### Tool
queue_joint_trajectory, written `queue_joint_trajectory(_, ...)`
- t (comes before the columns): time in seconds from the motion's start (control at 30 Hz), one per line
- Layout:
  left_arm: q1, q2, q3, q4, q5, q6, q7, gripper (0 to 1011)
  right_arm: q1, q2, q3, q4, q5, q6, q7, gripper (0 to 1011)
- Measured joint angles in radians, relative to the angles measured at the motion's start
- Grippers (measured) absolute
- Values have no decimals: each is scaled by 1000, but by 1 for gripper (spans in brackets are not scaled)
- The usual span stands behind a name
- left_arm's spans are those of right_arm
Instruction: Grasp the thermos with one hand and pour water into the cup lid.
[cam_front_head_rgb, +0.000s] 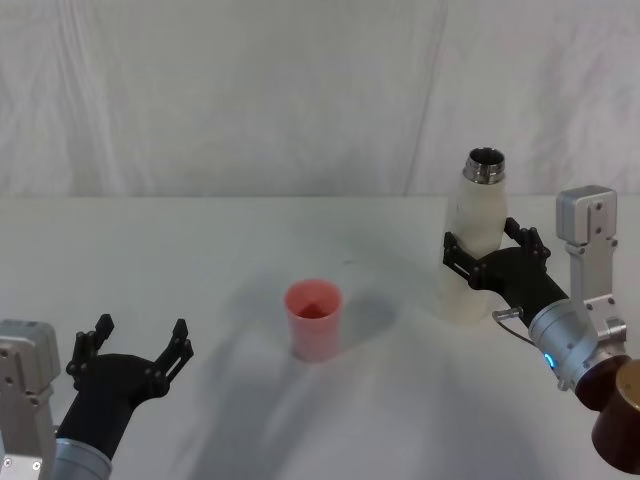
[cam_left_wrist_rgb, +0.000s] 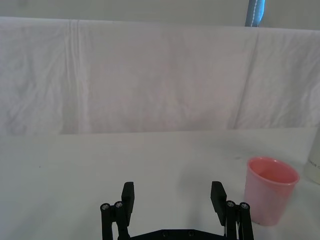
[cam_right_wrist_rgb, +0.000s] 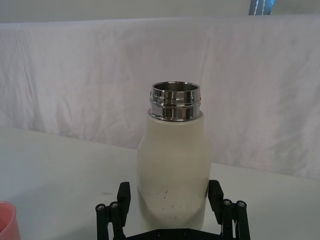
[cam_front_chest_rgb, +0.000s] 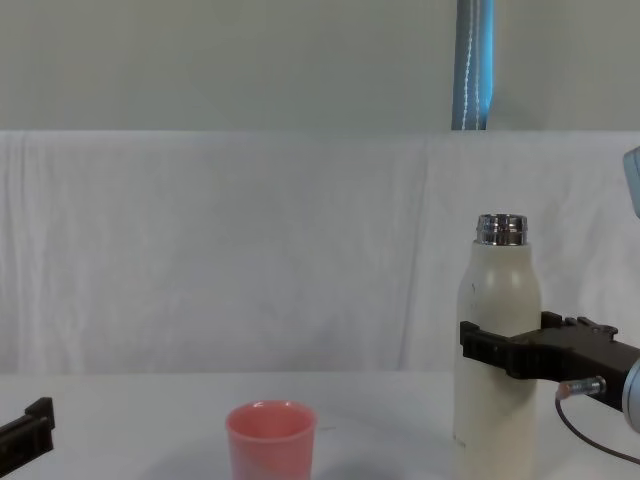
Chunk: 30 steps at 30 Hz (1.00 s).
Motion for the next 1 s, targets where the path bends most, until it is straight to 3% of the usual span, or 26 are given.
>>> queue_joint_trajectory(1.0,0,0,0,0,0,0,0,1001,-82,26,26,-107,31,28,-10,1001)
